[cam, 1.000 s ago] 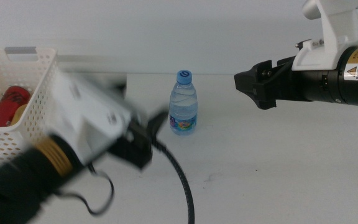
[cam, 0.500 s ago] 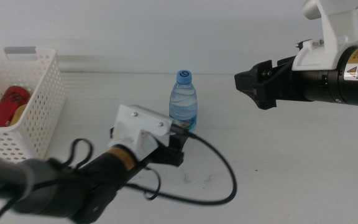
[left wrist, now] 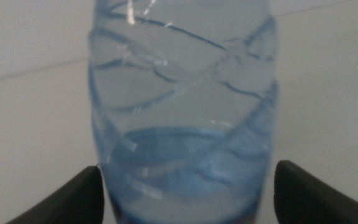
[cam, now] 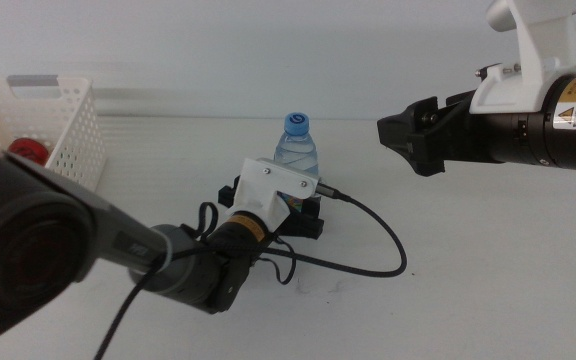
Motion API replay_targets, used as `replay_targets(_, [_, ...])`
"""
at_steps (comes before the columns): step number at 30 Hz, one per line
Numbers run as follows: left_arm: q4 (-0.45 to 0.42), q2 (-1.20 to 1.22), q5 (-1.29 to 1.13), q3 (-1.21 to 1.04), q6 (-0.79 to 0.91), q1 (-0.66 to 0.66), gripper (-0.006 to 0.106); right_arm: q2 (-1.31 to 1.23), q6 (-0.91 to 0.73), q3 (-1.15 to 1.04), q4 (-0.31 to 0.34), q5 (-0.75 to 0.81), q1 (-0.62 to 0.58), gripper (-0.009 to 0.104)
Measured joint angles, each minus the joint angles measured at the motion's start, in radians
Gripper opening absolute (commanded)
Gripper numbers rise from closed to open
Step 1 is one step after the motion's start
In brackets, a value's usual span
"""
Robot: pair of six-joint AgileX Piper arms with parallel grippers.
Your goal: Use arms to grab the bottles and put them into the dustbin to the left of the table.
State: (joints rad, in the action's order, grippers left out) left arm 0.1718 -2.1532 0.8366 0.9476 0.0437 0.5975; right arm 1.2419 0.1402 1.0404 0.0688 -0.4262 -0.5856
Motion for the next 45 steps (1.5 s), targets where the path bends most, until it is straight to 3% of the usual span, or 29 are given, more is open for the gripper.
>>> replay_targets(6, [0.041,-0.059,0.003,0.088,0.036,-0.014,0.093,0.0,0.0,0.0,0.0,0.0,0.0,0.079])
replay_targets(9, [0.051,-0.074,0.006,0.116,0.036,-0.03,0.085,0.0,0.0,0.0,0.0,0.0,0.0,0.079])
replay_targets(12, [0.051,-0.071,0.001,0.122,0.036,-0.04,0.066,0.0,0.0,0.0,0.0,0.0,0.0,0.079])
replay_targets(15, [0.062,-0.007,-0.121,0.109,0.051,-0.049,0.038,0.0,0.0,0.0,0.0,0.0,0.0,0.079])
replay_targets(19, [0.164,0.223,-0.56,0.055,0.11,-0.086,0.002,0.0,0.0,0.0,0.0,0.0,0.0,0.079])
replay_targets(20, [0.201,0.297,-0.692,0.051,0.119,-0.108,-0.002,0.0,0.0,0.0,0.0,0.0,0.0,0.079])
replay_targets(22, [0.222,0.427,-0.913,0.049,0.13,-0.163,-0.002,0.0,0.0,0.0,0.0,0.0,0.0,0.079])
replay_targets(26, [0.156,0.625,-1.227,0.14,0.135,-0.335,-0.002,0.0,0.0,0.0,0.0,0.0,0.0,0.079])
replay_targets(32, [0.04,0.596,-1.635,0.471,0.157,-0.637,-0.002,0.0,0.0,0.0,0.0,0.0,0.0,0.079])
replay_targets(36, [-0.031,0.493,-1.746,0.591,0.18,-0.764,-0.002,0.0,0.0,0.0,0.0,0.0,0.0,0.079])
replay_targets(40, [-0.099,0.364,-1.769,0.616,0.215,-0.797,0.001,0.0,0.0,0.0,0.0,0.0,0.0,0.079])
replay_targets(43, [-0.107,0.271,-1.761,0.616,0.221,-0.797,0.01,0.0,0.0,0.0,0.0,0.0,0.0,0.079])
replay_targets(45, [-0.107,0.228,-1.744,0.616,0.221,-0.797,0.023,0.0,0.0,0.0,0.0,0.0,0.0,0.079])
